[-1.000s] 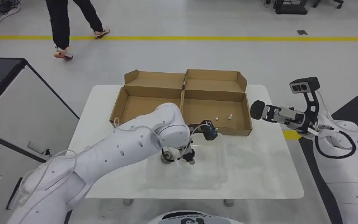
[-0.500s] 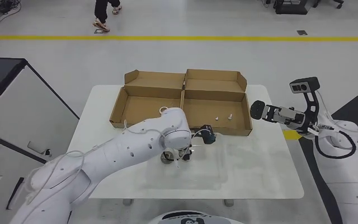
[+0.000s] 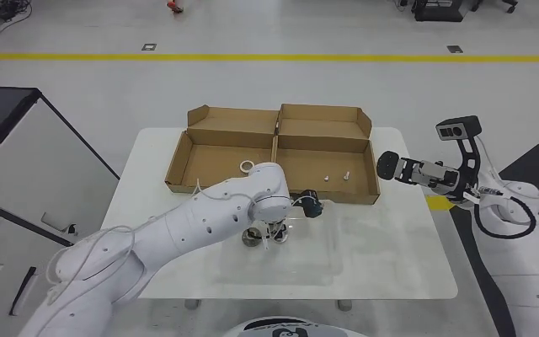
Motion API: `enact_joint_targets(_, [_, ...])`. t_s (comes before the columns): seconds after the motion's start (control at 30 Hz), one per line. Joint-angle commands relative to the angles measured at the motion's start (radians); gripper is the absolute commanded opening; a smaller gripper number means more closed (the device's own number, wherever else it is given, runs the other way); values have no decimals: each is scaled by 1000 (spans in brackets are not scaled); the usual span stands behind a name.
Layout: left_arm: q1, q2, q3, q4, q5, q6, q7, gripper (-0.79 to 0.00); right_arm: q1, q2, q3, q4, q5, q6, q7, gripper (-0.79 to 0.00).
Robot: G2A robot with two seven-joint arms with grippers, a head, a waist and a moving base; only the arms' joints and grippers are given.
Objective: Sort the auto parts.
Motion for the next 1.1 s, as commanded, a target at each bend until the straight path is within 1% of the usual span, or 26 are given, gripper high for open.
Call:
enact_joint_targets(0.0, [-1, -6, 6, 9, 5, -3, 0, -437, 0, 0, 0, 0, 0, 0, 0, 0])
enact_joint_targets(0.27, [-7, -21, 25, 33, -6, -30, 11, -406, 0, 0, 0, 0, 0, 0, 0, 0])
enact_joint_targets(0.43, [-24, -24, 55, 34, -17, -52, 33, -413, 0, 0, 0, 0, 0, 0, 0, 0])
enact_joint_targets(0.73, [-64, -14, 116, 19, -38, -100, 80, -443, 0, 0, 0, 0, 0, 0, 0, 0])
enact_joint_targets(0.93, [-57, -5, 116, 0, -24, -109, 89, -465, 0, 0, 0, 0, 0, 0, 0, 0])
enact_joint_targets(1.07, [-52, 0, 116, -11, -6, -115, 96, -456, 0, 0, 0, 0, 0, 0, 0, 0])
